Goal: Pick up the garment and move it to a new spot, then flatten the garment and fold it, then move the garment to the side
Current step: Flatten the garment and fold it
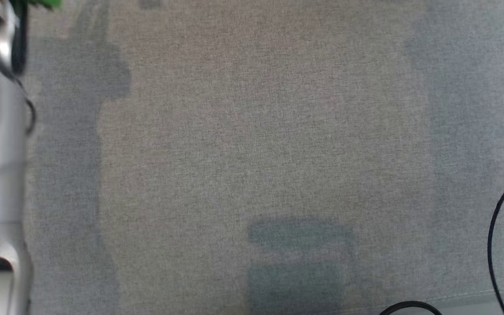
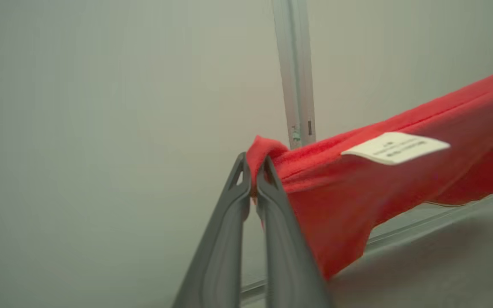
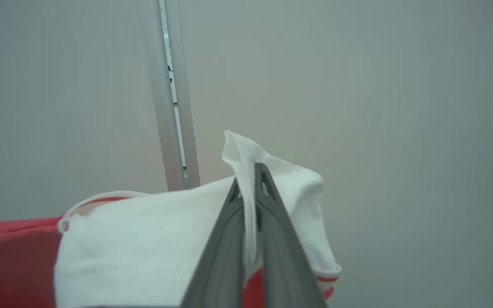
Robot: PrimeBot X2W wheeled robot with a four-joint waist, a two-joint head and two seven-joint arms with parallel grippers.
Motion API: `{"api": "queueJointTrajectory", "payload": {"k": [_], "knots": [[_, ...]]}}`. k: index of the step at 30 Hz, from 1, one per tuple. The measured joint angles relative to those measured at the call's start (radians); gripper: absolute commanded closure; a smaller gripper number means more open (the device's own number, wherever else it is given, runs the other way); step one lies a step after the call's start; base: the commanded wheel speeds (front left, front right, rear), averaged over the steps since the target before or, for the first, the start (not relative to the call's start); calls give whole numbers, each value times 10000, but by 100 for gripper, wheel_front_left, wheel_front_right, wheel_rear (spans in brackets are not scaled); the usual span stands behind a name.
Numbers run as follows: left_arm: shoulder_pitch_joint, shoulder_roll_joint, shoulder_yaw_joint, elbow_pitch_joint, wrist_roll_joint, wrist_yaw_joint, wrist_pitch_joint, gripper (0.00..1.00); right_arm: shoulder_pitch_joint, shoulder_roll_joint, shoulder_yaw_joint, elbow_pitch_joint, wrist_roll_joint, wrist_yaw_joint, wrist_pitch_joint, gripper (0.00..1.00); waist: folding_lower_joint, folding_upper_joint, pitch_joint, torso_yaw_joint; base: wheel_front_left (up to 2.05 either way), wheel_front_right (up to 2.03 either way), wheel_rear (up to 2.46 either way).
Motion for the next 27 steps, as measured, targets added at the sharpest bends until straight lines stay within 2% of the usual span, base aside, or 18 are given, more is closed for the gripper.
{"api": "queueJointTrajectory", "payload": {"k": [5,11,13,21,27], "knots": [[2726,-1037,763,180,-968,-31,6,100,2926,102,-111,-479,1354,0,6,100,0,0,100,-77,0,0,0],[5296,-1521,1465,167,-1281,-31,6,100,5909,395,-790,-662,2383,-2,8,100,-1,0,-473,-134,0,0,0],[6002,-1684,1745,161,-1338,-33,6,100,6653,523,-663,-614,2566,0,8,100,-2,0,-781,-176,0,0,0],[7995,-2054,2021,163,-1319,-33,6,100,8642,1058,-1030,-589,2953,2,8,100,-3,0,-2174,-331,0,0,0],[9092,-2197,1927,249,-1304,-33,6,100,9743,1227,-1283,-493,2928,2,8,100,-3,0,-3175,-390,0,0,0]]}}
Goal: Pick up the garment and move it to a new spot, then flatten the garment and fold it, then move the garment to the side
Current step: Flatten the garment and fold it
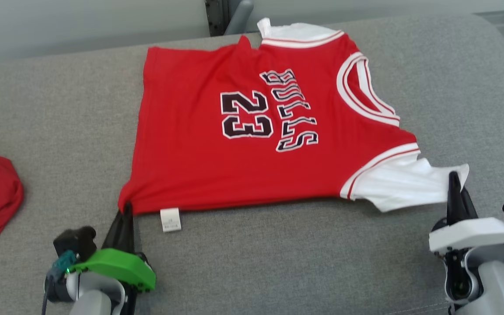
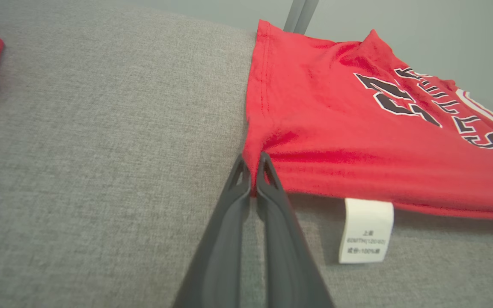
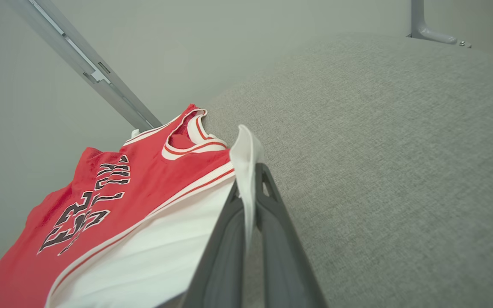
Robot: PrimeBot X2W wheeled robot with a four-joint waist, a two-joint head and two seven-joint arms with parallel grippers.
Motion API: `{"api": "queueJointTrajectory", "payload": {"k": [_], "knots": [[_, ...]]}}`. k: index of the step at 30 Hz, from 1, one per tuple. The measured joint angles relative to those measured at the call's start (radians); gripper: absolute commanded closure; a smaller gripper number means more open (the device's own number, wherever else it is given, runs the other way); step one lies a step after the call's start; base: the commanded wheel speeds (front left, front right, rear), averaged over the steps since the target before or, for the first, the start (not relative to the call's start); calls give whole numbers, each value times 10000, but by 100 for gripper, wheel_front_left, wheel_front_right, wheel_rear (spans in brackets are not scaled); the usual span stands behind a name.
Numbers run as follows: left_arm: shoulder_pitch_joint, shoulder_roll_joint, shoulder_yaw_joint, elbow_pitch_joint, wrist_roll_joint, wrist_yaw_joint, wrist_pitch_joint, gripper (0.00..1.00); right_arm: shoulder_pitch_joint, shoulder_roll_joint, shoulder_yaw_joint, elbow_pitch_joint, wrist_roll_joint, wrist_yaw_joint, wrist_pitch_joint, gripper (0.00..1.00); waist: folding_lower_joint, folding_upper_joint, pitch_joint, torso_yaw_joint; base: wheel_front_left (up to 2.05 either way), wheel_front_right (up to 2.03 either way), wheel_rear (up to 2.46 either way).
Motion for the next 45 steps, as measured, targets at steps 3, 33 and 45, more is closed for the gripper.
{"api": "queueJointTrajectory", "payload": {"k": [3,33,45], "knots": [[696,-111,75,67,-29,0,0,100,657,77,-77,150,-86,2,2,100,0,0,-503,-17,0,0,0],[1980,-199,-913,-1582,-322,-2,0,100,970,125,-263,-451,-516,-6,-2,100,0,0,-1931,297,0,0,0],[-220,-192,-1030,-376,167,0,0,100,-1685,-125,290,1252,-1776,-6,-10,100,0,0,-834,487,0,0,0]]}}
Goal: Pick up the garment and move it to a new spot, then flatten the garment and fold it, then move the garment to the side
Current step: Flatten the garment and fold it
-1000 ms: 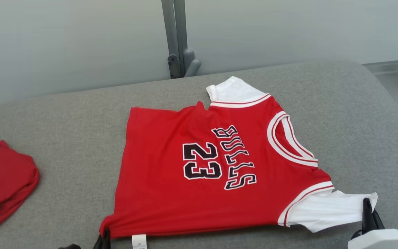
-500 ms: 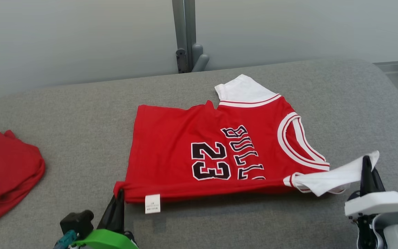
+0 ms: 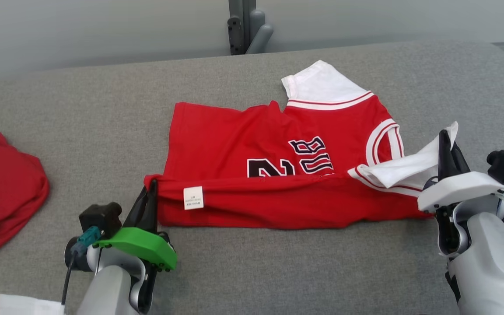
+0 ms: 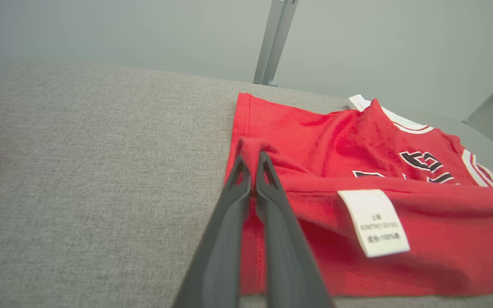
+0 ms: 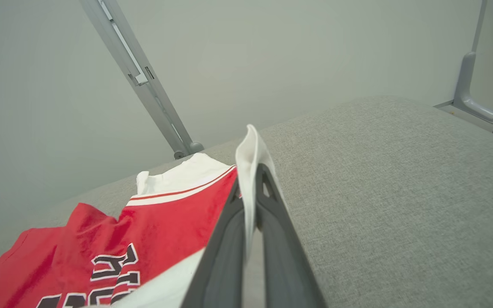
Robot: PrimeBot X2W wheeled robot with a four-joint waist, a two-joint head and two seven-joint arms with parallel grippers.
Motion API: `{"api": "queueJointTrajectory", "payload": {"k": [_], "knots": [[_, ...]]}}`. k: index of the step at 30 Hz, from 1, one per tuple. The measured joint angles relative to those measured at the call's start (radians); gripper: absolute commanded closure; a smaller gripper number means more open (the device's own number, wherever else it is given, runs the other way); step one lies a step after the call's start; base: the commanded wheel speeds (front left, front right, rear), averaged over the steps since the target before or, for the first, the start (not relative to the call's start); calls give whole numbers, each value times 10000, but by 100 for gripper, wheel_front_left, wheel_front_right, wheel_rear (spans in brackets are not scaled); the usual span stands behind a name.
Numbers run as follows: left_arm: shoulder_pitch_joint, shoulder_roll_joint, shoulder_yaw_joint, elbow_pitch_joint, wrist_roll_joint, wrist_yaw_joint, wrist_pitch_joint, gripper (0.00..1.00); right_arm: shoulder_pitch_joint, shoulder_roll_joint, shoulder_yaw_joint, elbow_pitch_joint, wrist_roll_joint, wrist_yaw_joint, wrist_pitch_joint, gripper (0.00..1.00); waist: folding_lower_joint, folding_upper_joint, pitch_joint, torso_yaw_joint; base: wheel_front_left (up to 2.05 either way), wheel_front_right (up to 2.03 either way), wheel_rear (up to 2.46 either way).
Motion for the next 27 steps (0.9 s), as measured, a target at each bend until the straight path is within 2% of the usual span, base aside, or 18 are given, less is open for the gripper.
{"api": "queueJointTrajectory", "payload": {"k": [19,20,21,22,27], "knots": [[-1649,-2,107,830,332,58,0,100,-1570,96,-788,972,-1279,0,0,100,1,0,1612,228,0,0,0],[-1671,-2,98,836,334,58,0,100,-1604,96,-775,928,-1346,0,0,72,1,0,1653,230,0,0,0],[-1684,0,84,826,372,59,0,55,-1622,102,-752,874,-1423,0,0,0,1,0,1693,232,0,0,0],[-1684,0,63,792,408,59,0,0,-1635,130,-769,832,-1417,0,0,0,1,0,1725,234,0,0,0],[-1451,2,242,368,420,230,0,0,-1484,301,-917,259,-1377,0,0,0,1,0,1646,219,0,0,0]]}}
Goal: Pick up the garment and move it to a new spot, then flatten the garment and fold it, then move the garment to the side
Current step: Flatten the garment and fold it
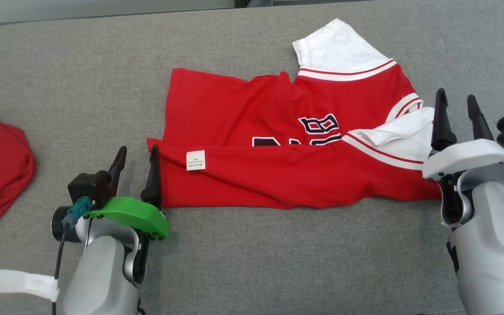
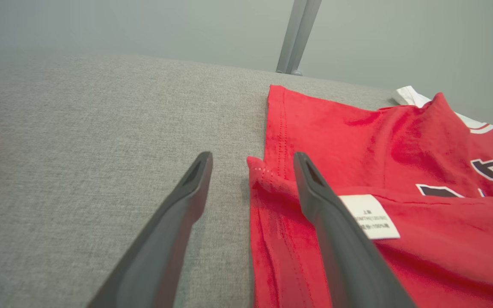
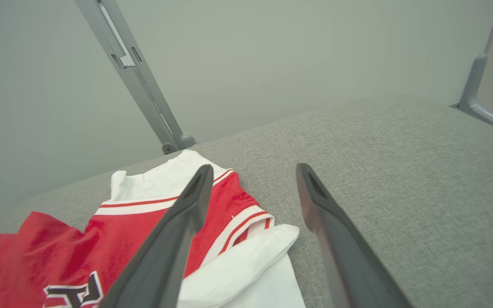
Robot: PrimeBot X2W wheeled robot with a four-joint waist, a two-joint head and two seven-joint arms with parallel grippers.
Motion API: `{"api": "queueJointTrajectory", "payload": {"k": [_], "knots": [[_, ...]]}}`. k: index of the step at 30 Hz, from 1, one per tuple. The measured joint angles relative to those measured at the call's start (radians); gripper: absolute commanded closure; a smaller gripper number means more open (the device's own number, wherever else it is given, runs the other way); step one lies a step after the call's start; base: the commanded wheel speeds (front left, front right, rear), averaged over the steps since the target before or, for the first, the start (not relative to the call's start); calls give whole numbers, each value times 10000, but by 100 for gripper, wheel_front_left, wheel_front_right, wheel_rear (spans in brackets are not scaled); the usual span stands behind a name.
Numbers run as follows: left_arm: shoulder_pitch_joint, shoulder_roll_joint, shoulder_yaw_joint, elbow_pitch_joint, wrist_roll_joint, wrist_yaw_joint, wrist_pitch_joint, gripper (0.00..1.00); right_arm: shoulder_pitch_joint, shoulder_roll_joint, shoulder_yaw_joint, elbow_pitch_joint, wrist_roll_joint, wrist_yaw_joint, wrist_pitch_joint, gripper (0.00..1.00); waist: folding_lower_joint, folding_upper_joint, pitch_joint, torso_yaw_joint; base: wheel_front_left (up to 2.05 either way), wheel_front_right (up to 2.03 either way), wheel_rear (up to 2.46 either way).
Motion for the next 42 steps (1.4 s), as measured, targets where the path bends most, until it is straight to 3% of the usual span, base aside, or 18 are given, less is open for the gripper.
{"api": "queueJointTrajectory", "payload": {"k": [15,28,30,31,32,42], "knots": [[2146,4,178,-1333,-69,347,0,0,2774,61,111,-456,-104,0,0,0,0,0,-895,-83,0,0,0],[2373,0,-81,-1348,-199,391,0,0,2752,58,52,957,-119,0,-2,0,0,0,-906,122,0,0,0],[2372,2,-79,-1354,-199,391,0,0,2683,65,15,1290,-75,0,-29,16,0,0,-894,176,0,0,0],[2372,2,-86,-1360,-197,391,0,0,2613,63,10,1361,-69,0,-31,87,0,0,-883,194,0,0,0],[2371,2,-92,-1365,-197,391,0,0,2542,63,6,1386,-27,0,-31,100,0,0,-868,206,0,0,0],[2322,2,-337,-1281,-792,23,0,0,2508,10,251,811,109,2,-15,100,0,0,-813,76,0,0,0]]}}
